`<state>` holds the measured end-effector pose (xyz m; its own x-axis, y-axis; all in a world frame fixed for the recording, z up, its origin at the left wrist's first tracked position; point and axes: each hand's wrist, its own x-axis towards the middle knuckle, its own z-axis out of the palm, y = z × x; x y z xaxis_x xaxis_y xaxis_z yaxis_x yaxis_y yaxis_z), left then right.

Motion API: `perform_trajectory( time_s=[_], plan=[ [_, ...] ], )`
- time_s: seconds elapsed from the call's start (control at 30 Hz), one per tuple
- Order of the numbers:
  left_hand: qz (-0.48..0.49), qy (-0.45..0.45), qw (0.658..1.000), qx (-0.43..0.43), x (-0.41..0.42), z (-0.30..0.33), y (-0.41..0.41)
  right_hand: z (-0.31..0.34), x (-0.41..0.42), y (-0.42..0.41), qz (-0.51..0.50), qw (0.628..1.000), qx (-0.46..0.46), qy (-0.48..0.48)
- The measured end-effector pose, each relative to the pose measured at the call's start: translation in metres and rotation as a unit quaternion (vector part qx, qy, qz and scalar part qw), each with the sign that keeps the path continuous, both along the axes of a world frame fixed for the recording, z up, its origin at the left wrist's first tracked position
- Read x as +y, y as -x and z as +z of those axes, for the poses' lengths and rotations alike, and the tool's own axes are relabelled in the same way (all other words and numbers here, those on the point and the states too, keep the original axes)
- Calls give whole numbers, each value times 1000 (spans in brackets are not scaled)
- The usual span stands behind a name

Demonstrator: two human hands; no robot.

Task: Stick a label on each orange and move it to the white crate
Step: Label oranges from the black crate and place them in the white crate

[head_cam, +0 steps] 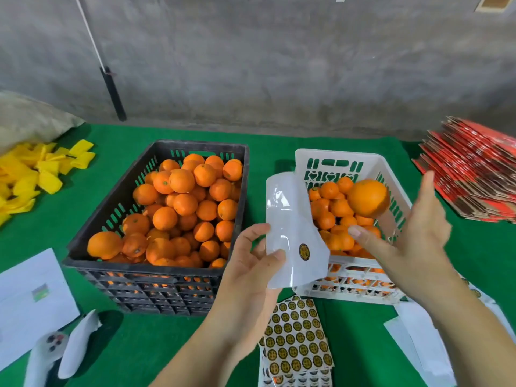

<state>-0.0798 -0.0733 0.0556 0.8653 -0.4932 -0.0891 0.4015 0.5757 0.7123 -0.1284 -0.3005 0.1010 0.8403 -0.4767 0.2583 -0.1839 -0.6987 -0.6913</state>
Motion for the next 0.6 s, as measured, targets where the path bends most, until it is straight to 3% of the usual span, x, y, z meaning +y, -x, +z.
perform_trajectory(
  time_s=[0.07,0.13,0.17,0.3,0.37,0.43,0.47,0.53,0.57,0.6],
  plan=[
    [-12,-23,998,-53,2,-4,-5,-15,10,2,99,976,54,-185],
    [-16,-87,990,-106,6,-10,-12,-37,28,10,161,881,133,-424],
    [-23,-126,982,-140,8,-13,-15,-49,35,13,170,856,144,-467],
    [-75,-270,908,-311,27,-27,-46,-76,55,13,114,906,44,-405],
    [-45,-406,805,-430,44,-39,-81,-81,55,12,93,892,17,-442],
    [-26,-581,650,-489,66,-55,-128,-82,55,12,89,883,11,-460],
    [-46,-676,555,-482,80,-63,-152,-82,55,12,88,882,11,-463],
    [-171,-838,364,-368,105,-76,-190,-80,58,13,83,878,22,-471],
    [-250,-871,285,-314,116,-81,-202,-79,60,13,80,876,22,-475],
    [-312,-876,234,-282,123,-86,-211,-79,62,13,81,874,20,-478]
  ],
)
